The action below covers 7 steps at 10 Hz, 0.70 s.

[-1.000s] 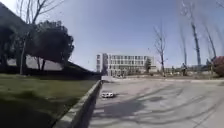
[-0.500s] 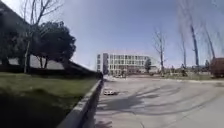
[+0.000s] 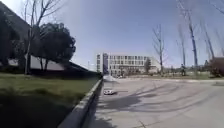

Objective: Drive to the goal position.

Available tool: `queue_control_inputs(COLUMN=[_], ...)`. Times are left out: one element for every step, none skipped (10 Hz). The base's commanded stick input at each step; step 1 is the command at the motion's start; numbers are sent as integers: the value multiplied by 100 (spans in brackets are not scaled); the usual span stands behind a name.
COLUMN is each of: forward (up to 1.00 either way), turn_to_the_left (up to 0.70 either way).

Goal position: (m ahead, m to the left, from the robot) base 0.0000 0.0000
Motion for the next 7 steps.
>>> queue_control_inputs(forward=[63,44,25,6,0,0,0], turn_to_the_left=[2,1,1,0,0,0,0])
